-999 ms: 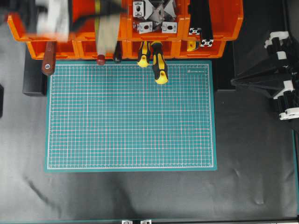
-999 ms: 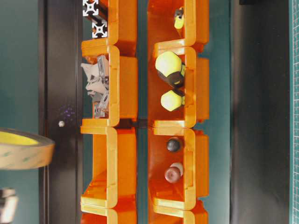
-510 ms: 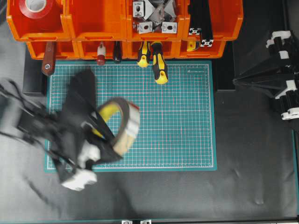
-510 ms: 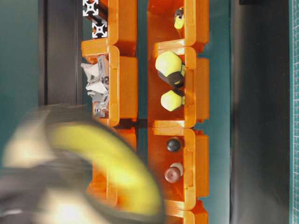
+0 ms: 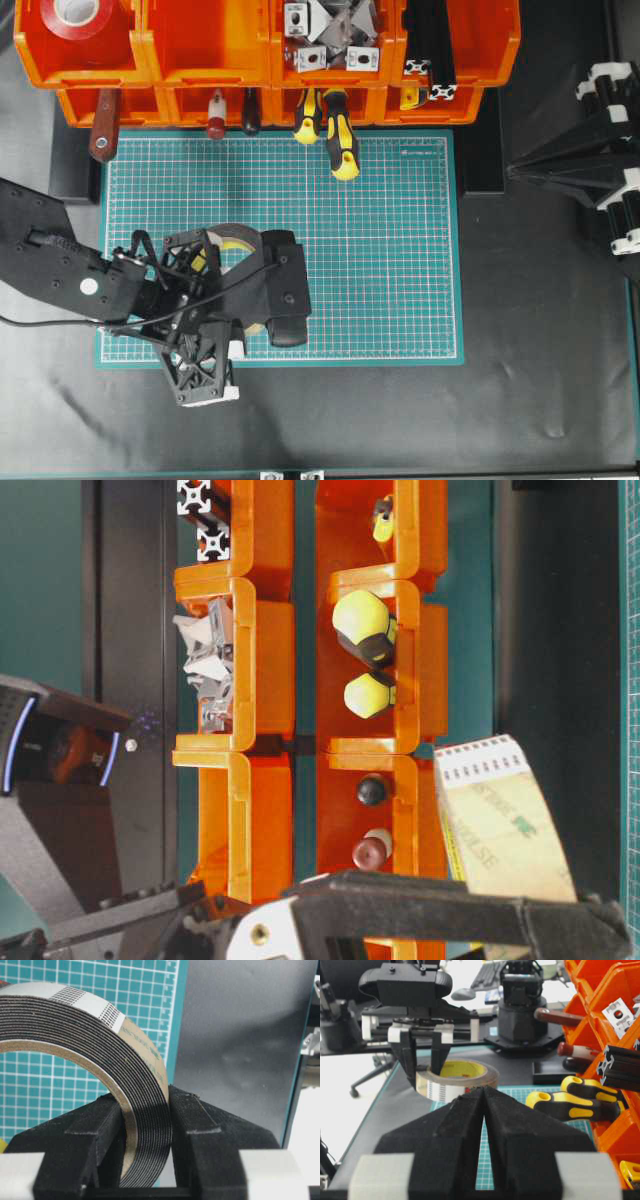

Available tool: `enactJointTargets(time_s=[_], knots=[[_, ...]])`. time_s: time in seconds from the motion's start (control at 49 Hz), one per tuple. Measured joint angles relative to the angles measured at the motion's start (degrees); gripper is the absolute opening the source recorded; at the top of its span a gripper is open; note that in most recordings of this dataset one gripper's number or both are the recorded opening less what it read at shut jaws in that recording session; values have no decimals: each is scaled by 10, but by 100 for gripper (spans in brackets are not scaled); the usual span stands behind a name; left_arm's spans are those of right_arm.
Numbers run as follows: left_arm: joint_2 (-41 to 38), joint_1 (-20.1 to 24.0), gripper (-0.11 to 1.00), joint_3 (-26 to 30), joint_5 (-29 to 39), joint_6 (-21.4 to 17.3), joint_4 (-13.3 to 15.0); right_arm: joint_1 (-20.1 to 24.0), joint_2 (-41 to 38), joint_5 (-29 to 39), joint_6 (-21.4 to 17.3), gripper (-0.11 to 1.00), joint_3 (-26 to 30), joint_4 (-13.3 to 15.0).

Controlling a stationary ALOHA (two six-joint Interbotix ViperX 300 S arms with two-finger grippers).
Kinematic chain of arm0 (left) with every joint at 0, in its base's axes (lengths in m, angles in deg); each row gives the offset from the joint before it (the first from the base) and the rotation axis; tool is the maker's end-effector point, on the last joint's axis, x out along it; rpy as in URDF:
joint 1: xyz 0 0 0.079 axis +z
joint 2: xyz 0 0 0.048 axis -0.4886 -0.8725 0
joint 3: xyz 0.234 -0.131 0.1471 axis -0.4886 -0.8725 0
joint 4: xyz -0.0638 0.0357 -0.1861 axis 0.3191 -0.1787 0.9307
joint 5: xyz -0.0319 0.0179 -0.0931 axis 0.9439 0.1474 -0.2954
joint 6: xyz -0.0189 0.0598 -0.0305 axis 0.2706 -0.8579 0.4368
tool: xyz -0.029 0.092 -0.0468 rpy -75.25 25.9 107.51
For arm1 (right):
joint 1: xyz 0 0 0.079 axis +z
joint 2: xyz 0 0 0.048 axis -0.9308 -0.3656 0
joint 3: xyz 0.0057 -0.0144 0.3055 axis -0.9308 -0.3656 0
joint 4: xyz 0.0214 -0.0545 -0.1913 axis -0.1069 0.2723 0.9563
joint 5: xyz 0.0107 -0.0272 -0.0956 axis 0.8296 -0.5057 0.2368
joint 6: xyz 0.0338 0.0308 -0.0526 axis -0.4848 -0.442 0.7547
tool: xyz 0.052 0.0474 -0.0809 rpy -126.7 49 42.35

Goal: Pick foam from container rack with left arm.

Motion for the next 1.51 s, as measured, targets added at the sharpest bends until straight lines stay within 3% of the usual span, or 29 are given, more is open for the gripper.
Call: enactJointTargets(time_s=[0.347, 0.551, 0.632, 0.938, 1.203, 1.509], knots=[[0, 1, 25, 1, -2, -23, 0, 0, 0, 0, -10, 0, 1, -1], [0, 10, 81, -1, -3, -25, 0, 0, 1, 0, -10, 0, 0, 0], [1, 13, 91, -9, -3, -30, -1, 0, 0, 0, -11, 0, 1, 0], [34, 23, 91, -29, -7, -32, -1, 1, 0, 0, -11, 0, 1, 0], [88, 23, 90, -48, -73, -32, -1, 1, 0, 0, -11, 0, 1, 0], [226, 14, 90, -123, -126, -43, 0, 1, 1, 0, -11, 0, 0, 0]])
